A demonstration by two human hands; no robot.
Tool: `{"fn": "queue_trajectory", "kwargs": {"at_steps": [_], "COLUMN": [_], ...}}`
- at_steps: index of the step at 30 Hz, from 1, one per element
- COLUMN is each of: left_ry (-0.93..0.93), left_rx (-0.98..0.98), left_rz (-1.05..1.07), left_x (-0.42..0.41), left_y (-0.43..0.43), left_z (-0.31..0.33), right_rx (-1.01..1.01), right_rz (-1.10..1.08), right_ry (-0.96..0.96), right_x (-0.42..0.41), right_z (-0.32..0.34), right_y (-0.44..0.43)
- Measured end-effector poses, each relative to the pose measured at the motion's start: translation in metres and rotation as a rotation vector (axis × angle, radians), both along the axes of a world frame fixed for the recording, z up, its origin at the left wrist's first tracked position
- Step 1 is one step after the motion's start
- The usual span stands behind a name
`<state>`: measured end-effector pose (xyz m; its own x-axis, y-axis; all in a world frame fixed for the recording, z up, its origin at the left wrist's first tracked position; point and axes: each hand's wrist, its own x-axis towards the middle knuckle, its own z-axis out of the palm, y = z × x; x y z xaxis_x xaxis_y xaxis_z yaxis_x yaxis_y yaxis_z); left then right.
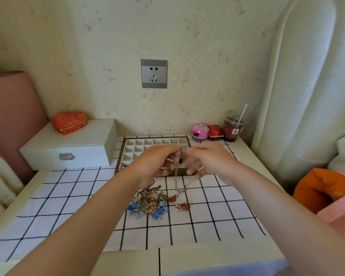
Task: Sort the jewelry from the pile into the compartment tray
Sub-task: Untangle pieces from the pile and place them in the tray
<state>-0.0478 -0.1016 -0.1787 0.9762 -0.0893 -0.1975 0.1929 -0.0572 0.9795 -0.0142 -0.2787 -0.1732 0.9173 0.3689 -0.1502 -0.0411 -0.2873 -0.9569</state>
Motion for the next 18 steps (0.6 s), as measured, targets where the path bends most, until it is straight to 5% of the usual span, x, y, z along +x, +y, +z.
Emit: {"fn": "queue_trajectory", "kwargs": {"at_steps": [9,15,18], "left_ry": [0.044,-0.043,-0.008], "left_rx": [-0.117,0.233,0.373], "left_rz": [-0.002,0.193,0.183], "left_x": [0.001,-0.001,0.000], "left_y": [0.005,0.014,0.019], "left_z": [0.005,0.004,-0.002], "right_rx": [-0.045,-0.291,-0.231], "right_rz": [0.069,0.008,-0.063], "right_ry": [-0.125,-0.428,-0.592], "right_x": [0.003,0.012,0.016], "right_z": [-0.009,0.003,0.008], "right_y": [0.000,-0.011,-0.014]}}
